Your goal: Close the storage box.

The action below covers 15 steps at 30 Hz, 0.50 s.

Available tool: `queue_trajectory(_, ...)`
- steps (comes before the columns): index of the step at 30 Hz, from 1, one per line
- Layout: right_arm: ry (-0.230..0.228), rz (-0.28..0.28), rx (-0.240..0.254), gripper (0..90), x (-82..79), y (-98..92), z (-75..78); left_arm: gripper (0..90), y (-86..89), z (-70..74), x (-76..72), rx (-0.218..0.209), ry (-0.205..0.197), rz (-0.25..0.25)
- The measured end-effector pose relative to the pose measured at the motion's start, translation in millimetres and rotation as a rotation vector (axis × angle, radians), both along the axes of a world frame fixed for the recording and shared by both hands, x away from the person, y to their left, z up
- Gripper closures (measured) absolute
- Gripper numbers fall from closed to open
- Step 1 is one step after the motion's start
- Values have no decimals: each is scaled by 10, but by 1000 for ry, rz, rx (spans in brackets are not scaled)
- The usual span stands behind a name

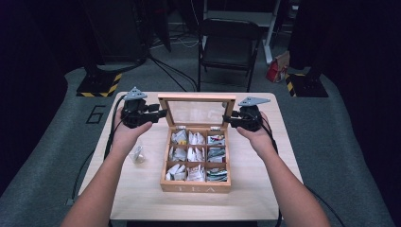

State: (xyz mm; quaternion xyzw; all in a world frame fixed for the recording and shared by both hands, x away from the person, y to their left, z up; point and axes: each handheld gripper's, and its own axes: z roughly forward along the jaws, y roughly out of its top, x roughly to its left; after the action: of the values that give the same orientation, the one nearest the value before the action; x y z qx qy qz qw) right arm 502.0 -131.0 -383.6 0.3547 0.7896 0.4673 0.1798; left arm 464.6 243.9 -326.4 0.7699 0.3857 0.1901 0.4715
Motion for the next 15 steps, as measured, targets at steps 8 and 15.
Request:
queue_trajectory(8,-14,11,-3,604,-46,-14,-19,615,-37,81,-43,6,-30,-8)
queue_trajectory(15,12,4,30,578,-72,-41,-47,626,-48,76,-86,23,-32,-6)
